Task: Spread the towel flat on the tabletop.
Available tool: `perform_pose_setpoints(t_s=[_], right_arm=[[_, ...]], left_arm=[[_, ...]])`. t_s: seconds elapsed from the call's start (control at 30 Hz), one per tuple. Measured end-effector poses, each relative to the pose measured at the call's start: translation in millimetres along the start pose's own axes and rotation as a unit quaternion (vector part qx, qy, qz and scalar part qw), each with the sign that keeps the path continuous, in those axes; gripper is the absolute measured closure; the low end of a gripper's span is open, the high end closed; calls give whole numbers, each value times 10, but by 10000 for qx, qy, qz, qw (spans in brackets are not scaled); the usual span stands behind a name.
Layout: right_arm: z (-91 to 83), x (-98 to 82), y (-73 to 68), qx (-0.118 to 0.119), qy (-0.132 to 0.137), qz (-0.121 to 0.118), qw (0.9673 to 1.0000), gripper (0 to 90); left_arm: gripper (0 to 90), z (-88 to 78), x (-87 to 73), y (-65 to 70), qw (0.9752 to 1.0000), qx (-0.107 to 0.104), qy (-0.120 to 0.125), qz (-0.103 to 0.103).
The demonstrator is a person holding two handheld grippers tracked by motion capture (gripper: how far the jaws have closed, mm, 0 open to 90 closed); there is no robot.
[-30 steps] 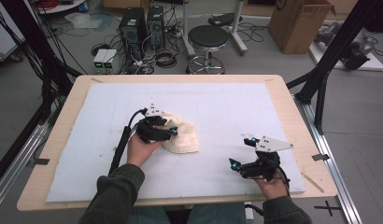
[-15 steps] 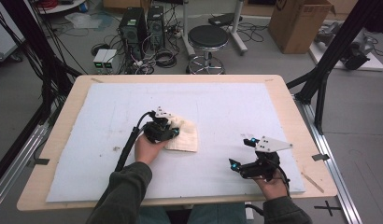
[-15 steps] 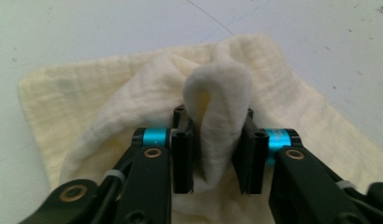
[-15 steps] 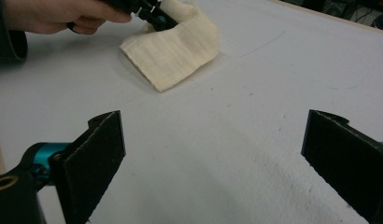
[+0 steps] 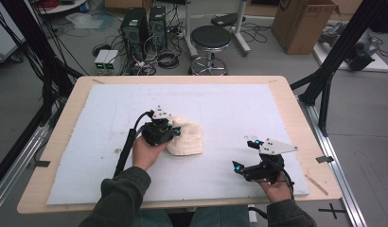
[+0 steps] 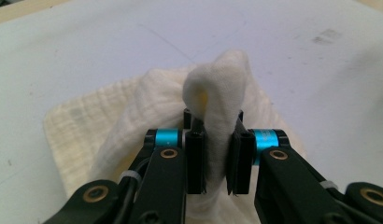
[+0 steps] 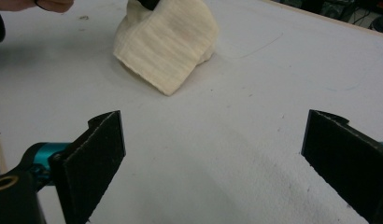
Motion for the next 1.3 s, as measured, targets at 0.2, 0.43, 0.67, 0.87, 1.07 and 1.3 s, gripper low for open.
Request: perform_pose_setpoints(t_s=[0.2,0.43,0.67,0.87,1.07,1.3], right_arm=[[-6,0,-8,-6,-7,20,10000,54],[4,10,-21,-1,4,-24,10000,54],[31,6,-32,64,-64,-15,10000,54],[55,0,-31,102,-103,-40,9999,55],[104,22,-40,230,-117,-52,9997,72],[279,126,-127,630,-176,-269,9975,232]], left_arm=[[800,-90,25,216,9994,-349,-32,6],[797,112,-21,333,9977,-592,-303,122],[789,450,-44,260,9987,-319,-368,134],[736,618,-91,184,9986,-258,-462,-64],[483,426,-14,162,9987,-453,-230,-40],[398,-77,-48,74,9976,-640,224,104]])
Point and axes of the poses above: each handheld gripper's, and its own axes: z roughly forward along the jaws, x roughly out of its top, y roughly to its right, the point moved 2 cm from there along z, roughly forward along the jaws, and after that the axes turned 10 degrees about -z, right-handed, at the moved point
